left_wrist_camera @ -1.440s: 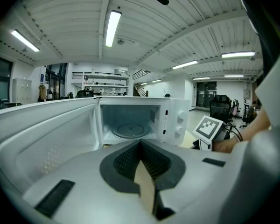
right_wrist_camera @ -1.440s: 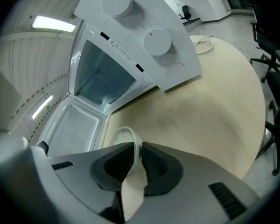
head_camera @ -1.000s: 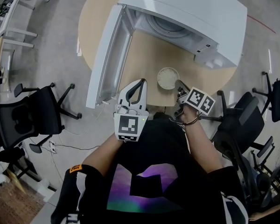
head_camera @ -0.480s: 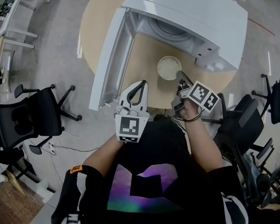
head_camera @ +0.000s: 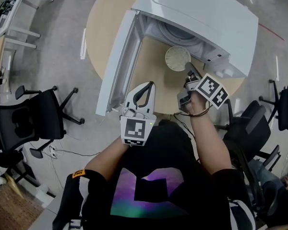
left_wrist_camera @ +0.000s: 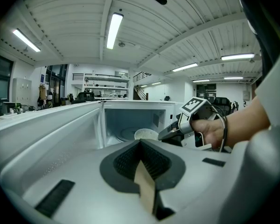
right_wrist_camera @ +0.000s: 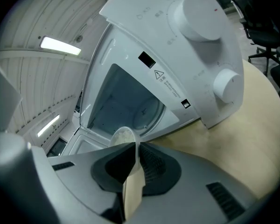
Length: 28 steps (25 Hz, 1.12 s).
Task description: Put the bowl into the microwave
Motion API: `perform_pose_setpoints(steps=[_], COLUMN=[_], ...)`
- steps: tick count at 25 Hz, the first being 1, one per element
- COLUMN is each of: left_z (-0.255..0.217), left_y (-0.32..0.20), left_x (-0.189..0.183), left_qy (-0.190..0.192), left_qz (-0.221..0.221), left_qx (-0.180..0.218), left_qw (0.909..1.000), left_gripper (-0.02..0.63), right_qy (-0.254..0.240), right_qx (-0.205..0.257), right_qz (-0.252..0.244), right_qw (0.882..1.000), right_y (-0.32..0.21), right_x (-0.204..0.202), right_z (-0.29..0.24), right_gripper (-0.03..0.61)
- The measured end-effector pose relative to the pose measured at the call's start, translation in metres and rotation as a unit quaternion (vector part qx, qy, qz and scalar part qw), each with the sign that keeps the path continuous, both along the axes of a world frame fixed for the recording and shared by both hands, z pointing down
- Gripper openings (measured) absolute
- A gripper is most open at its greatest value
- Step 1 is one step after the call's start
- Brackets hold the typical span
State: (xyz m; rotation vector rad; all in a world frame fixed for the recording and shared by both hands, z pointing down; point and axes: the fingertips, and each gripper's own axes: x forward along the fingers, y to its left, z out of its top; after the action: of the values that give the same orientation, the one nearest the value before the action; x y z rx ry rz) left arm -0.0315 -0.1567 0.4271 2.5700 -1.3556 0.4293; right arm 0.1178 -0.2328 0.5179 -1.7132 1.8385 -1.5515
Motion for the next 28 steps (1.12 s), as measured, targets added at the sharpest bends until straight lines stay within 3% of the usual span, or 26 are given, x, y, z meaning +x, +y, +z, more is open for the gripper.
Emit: perform_pose_setpoints(steps=[15, 28], left_z=[-0.004, -0.001], left_y=[-0.028, -0.041], left_x=[0.009, 0.015], left_qy=[0.017, 0.008], left_qz=[0.017, 0.025], left_qx=[-0.004, -0.009], left_qw=[0.9997, 0.9996], left_gripper=[0.043, 0.043], right_qy=[-0.004, -0.026], right_qx=[0.018, 0.051], right_qz=[0.071, 0.146], right_qw=[0.997, 0.988], right_y=[-0.068, -0.109], right_x=[0.006, 0.019], right_z=[0.000, 0.008], right_gripper=[0.043, 0.043])
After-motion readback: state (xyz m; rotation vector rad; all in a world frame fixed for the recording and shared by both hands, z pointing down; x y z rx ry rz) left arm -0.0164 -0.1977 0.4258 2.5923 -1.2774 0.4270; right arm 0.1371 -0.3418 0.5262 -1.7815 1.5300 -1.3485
